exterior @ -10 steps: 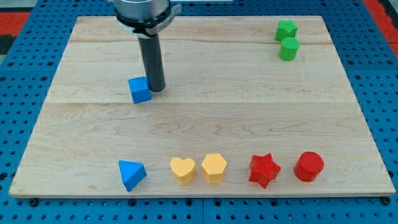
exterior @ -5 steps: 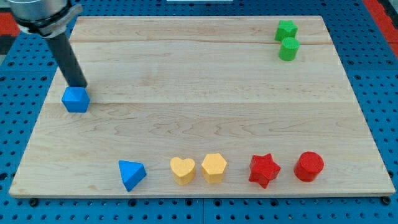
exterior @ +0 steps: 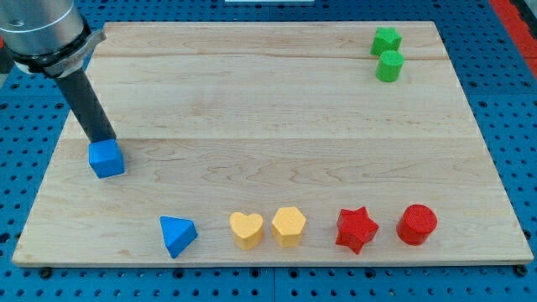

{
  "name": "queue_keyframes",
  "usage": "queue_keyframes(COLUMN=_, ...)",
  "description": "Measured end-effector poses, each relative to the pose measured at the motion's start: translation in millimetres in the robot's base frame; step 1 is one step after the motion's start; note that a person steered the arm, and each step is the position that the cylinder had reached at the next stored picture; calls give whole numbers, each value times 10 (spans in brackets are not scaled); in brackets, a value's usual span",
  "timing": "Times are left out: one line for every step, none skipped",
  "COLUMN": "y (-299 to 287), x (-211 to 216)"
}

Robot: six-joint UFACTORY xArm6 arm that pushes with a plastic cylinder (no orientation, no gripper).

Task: Slide the blue cube to the left side of the blue triangle

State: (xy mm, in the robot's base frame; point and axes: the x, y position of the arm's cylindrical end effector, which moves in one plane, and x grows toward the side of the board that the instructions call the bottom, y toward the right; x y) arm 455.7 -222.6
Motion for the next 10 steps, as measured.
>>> queue_keyframes(y=1, x=215)
queue_keyframes(y=3, x=405)
queue_keyframes(y=6, x=605)
queue_keyframes(y=110, x=762)
queue_keyframes(y=334, x=752)
queue_keyframes(y=506, x=761)
queue_keyframes(y=615, x=779)
queue_keyframes(y=606, x=975)
queue_keyframes(y=596, x=1140)
queue_keyframes(y=633, x=928)
